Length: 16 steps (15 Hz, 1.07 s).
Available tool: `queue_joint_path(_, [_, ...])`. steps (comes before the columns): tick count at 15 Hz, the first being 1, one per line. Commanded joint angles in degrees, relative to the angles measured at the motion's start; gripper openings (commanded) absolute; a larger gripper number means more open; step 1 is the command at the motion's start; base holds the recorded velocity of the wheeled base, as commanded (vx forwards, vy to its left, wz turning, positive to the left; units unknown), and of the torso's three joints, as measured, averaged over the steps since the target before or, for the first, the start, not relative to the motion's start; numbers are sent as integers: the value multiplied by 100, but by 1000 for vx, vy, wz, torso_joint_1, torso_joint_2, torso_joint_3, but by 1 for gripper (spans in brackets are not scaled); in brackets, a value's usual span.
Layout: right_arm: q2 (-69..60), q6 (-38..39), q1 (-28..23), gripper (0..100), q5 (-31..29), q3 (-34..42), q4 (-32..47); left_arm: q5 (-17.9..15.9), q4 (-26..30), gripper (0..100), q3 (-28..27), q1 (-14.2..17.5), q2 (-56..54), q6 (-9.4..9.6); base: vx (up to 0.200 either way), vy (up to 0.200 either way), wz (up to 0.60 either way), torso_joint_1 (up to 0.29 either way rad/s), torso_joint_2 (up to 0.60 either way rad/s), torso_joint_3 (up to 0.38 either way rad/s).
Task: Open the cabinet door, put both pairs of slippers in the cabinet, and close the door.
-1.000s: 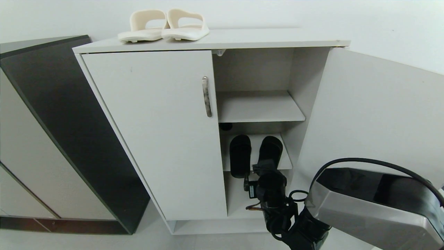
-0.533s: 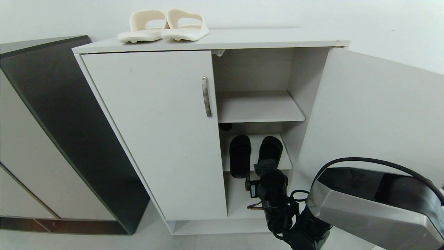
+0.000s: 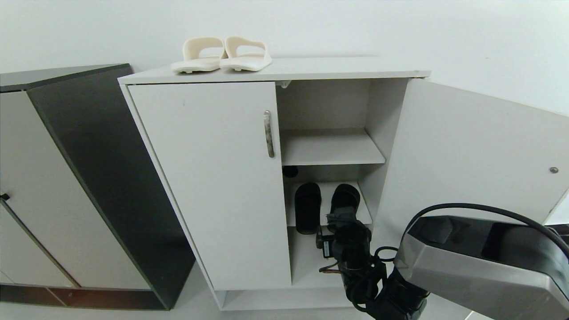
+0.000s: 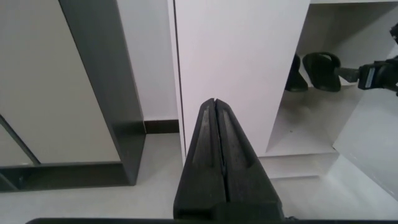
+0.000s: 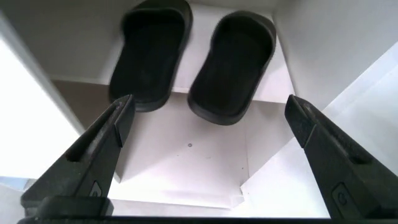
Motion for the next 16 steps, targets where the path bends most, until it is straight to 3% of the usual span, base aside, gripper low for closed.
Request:
queue_joint_path(1, [-10, -12, 10, 100, 37, 96, -79, -5, -1, 0, 0, 2, 9, 2, 0, 0, 0, 0, 0, 0])
queue_joint_path(5, [-300, -38, 10, 100, 335, 492, -114, 21, -18, 0, 0, 2, 9, 10, 0, 0, 0, 0, 0, 0])
queue_joint_path(8, [-836, -56, 133, 100, 898, 958, -88, 12, -18, 0, 0, 2, 9, 2, 0, 0, 0, 5, 54, 67])
queue_joint_path(13, [-827, -56, 229, 100, 977, 1028, -26, 4, -18, 0, 0, 2, 9, 28, 0, 0, 0, 0, 0, 0])
queue_joint_path(16, [-827, -56, 221, 100, 977, 1037, -35, -5, -18, 0, 0, 2, 9, 28, 0, 200, 0, 5, 5, 2])
